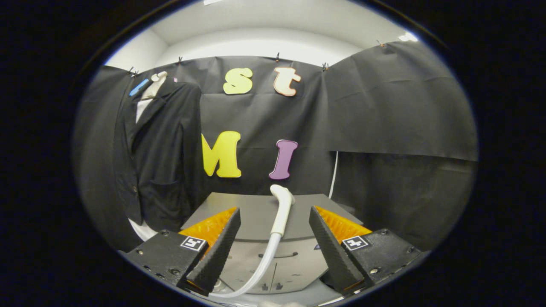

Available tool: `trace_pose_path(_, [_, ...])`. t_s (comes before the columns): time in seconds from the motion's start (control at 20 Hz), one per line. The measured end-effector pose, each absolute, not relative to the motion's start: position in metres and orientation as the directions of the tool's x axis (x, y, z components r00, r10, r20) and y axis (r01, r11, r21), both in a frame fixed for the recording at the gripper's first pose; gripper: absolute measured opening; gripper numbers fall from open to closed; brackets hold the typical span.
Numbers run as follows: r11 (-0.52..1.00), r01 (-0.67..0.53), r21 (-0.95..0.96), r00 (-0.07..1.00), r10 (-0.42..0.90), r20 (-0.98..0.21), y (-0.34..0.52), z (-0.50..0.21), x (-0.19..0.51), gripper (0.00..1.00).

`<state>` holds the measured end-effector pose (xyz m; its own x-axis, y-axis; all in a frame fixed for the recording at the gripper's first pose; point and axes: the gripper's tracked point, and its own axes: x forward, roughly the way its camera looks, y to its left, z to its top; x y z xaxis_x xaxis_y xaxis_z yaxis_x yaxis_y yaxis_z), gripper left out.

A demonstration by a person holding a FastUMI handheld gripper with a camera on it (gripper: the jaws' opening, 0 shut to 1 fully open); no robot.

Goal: Iron the clothes twice with a garment steamer, once on the left side and once on the right side.

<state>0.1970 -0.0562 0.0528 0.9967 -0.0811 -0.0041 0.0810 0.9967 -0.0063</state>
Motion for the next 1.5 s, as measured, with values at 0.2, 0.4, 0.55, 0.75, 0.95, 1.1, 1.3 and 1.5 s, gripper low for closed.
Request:
trace_pose_path(0.2, [0.998, 0.055, -0.008, 0.996, -0.056, -0.068, -0.072, 0.044, 0.278, 1.0])
trace_pose_path(0.4, [0.999, 0.05, -0.01, 0.986, -0.051, -0.157, -0.089, 0.017, 0.343, 1.0])
trace_pose_path(0.55, [1.0, 0.017, 0.013, 0.968, -0.013, -0.252, -0.092, -0.01, 0.383, 1.0])
trace_pose_path(0.75, [1.0, -0.006, -0.024, 0.943, -0.002, -0.332, -0.101, -0.039, 0.408, 1.0])
trace_pose_path(0.95, [0.999, -0.038, 0.011, 0.911, 0.039, -0.41, -0.094, -0.057, 0.409, 0.91])
trace_pose_path(1.1, [0.998, -0.056, 0.028, 0.895, 0.063, -0.443, -0.087, -0.064, 0.409, 0.8])
trace_pose_path(1.3, [0.996, -0.073, 0.056, 0.895, 0.09, -0.436, -0.084, -0.064, 0.413, 0.67])
trace_pose_path(1.5, [0.991, -0.06, 0.116, 0.905, 0.103, -0.413, -0.084, -0.063, 0.415, 0.59])
